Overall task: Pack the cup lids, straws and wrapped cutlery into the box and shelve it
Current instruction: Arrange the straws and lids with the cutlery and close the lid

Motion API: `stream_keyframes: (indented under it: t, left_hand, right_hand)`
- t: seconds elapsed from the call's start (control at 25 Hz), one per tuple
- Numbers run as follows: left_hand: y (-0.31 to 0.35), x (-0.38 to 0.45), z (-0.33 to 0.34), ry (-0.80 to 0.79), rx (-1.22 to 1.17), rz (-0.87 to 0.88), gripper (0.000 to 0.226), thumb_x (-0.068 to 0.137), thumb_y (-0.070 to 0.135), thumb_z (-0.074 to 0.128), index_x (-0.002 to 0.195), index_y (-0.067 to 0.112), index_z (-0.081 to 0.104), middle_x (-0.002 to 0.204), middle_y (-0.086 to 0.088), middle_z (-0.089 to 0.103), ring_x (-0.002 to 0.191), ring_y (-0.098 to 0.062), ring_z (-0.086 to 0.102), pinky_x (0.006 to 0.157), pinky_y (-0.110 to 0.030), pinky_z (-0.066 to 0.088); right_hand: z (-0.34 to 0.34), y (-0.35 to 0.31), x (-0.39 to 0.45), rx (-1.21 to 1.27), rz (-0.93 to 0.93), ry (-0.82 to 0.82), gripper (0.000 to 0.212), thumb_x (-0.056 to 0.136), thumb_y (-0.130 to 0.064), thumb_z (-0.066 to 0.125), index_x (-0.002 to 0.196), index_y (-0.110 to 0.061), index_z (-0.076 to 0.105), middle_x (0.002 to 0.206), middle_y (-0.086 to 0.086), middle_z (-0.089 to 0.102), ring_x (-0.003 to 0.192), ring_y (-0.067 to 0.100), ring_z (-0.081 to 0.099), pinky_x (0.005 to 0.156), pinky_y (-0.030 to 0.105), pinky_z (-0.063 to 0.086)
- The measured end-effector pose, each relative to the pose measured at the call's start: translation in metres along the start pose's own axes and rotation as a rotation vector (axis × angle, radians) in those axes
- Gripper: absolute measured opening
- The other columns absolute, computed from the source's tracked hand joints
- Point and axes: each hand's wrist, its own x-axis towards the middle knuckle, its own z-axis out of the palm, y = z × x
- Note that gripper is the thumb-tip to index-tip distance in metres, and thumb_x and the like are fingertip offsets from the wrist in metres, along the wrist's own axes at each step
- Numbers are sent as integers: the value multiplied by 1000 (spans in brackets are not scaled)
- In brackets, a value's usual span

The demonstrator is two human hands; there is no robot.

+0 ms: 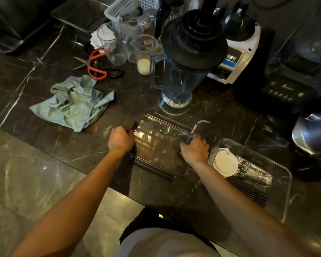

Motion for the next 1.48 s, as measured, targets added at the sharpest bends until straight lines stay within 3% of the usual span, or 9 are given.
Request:
stream_keyframes:
  t: [0.16,0.24,0.32,0.48,0.72,0.96,1.08,1.32,1.48]
  left_hand:
    - [15,-9,-17,-10,-148,-74,33,101,30,45,98,5,67,92,-16,72,85,-27,75,83,-34,60]
    - [32,-21,-28,-19,-300,-79,30,104,25,41,87,9,59,76,-14,68,56,-8,73,57,-19,58]
    - [51,-35,-39,-35,-463,-94,28,108,18,38,87,10,54,79,-14,68,47,-10,68,41,-19,51]
    - [76,-60,-58,-6,-547,-6,30,109,18,36,90,4,55,74,-16,65,41,-11,66,38,-21,48]
    - [89,-78,-85,15,-769,48,31,108,12,36,84,4,53,66,-11,56,43,-17,67,37,-30,53]
    - [108,-99,-88,-46,-903,40,31,109,10,34,87,4,56,67,-9,49,39,-13,64,35,-23,50]
    - [124,-104,-69,-133,-909,22,33,110,10,33,88,5,58,55,-4,53,39,-13,64,34,-22,49]
    - [167,-121,-14,-430,-972,-61,27,110,11,36,93,7,56,54,-1,59,43,-11,68,35,-19,49]
    - [197,-138,11,-659,-925,81,19,107,15,45,113,5,60,81,-10,67,65,-13,66,48,-19,56]
  right_hand:
    - [0,2,-5,-54,-75,-66,64,92,-37,65,147,-11,43,155,21,38,142,43,35,114,52,35]
    - [-2,3,-10,-52,-113,-113,68,94,-34,64,152,-12,37,165,21,23,150,42,25,121,51,30]
    - [-8,2,-14,-19,-179,-162,68,96,-27,61,156,-11,35,167,17,23,153,39,23,123,48,27]
    - [-25,3,-22,107,-276,-252,65,93,-3,57,155,-12,41,156,10,45,145,29,43,120,39,35]
    - [-75,24,-38,127,-519,-200,86,83,19,50,157,-24,41,165,-3,32,155,13,21,123,25,19]
    - [-126,73,-35,-24,-756,9,98,79,27,47,157,-31,40,167,-14,27,157,8,12,128,42,16]
    - [-149,109,-35,30,-766,1,90,90,21,55,159,-34,38,167,-23,20,151,-11,15,119,15,26]
    - [-176,184,-45,257,-745,203,68,94,10,66,152,-20,49,164,-8,38,150,11,38,119,34,36]
    - [-191,219,-65,531,-530,328,58,96,11,58,141,-26,55,140,-3,61,118,3,64,93,18,53]
